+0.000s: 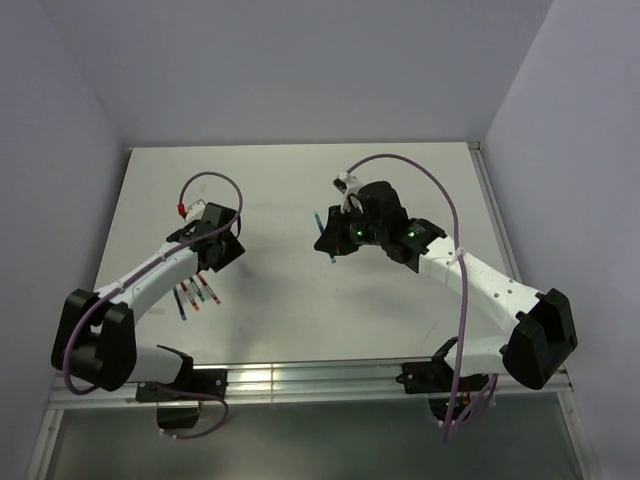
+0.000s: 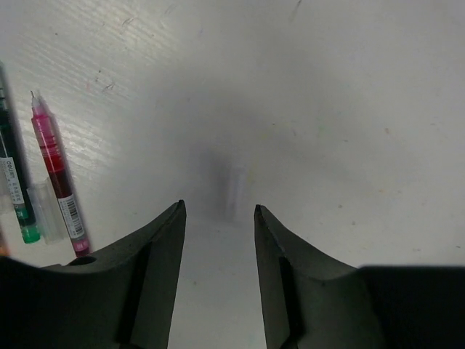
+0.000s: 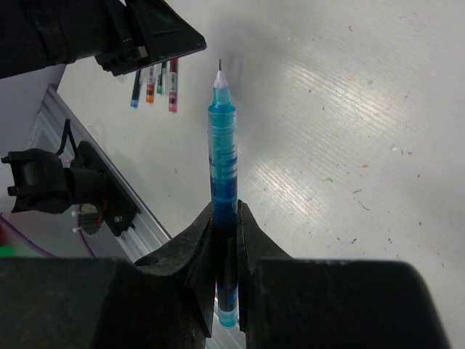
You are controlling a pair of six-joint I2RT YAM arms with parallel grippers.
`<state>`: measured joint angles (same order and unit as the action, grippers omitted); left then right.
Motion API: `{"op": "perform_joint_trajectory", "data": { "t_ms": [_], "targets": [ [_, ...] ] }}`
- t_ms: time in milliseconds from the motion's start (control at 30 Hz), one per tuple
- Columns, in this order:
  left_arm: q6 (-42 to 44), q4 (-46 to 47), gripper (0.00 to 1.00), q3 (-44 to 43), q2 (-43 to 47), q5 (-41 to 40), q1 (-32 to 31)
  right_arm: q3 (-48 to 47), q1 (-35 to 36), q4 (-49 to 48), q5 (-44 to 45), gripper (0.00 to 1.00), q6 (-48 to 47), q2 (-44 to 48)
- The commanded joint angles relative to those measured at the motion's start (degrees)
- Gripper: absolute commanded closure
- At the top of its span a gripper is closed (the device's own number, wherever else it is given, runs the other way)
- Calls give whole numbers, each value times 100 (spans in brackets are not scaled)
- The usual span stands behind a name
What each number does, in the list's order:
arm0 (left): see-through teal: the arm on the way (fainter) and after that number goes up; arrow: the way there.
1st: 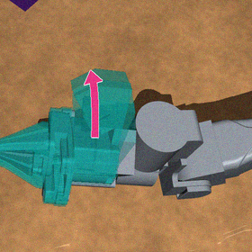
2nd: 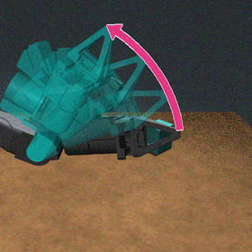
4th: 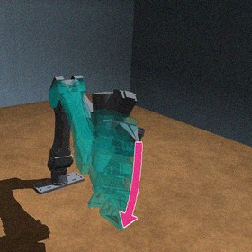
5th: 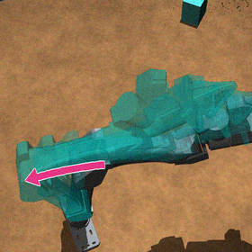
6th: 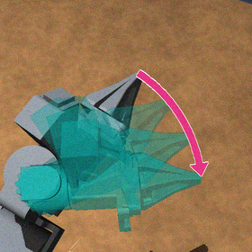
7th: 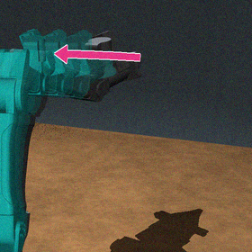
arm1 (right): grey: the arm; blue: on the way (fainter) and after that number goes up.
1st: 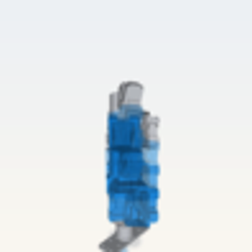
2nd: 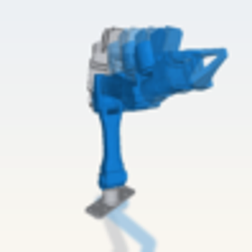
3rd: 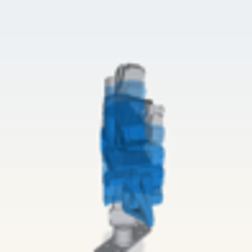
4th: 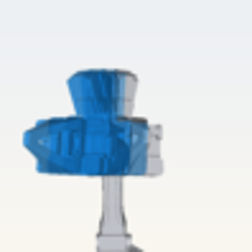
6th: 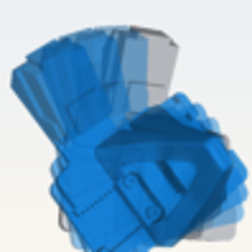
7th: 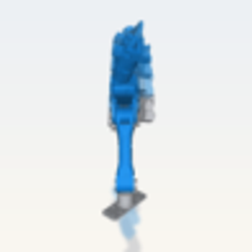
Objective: Insert the pens into the pen caps
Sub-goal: Insert the pen cap onto the pen.
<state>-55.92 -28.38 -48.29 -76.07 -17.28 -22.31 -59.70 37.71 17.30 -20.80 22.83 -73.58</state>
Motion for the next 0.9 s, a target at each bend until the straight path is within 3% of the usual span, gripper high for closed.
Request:
{"op": "perform_joint_trajectory", "data": {
  "t_ms": [0,233,367,867],
  "targets": [
    [178,52,51,-400,-267,102,24,-77,-97,-69,32,100,-103,-112],
    [415,307,49,-707,-988,374,24,-59,-212,-95,23,100,-77,-192],
    [424,210,53,-857,-1357,488,24,-59,-264,-78,32,100,-77,-218],
    [336,237,59,-673,-1560,656,7,-24,-326,-51,23,100,-77,-174]
  ]
}}
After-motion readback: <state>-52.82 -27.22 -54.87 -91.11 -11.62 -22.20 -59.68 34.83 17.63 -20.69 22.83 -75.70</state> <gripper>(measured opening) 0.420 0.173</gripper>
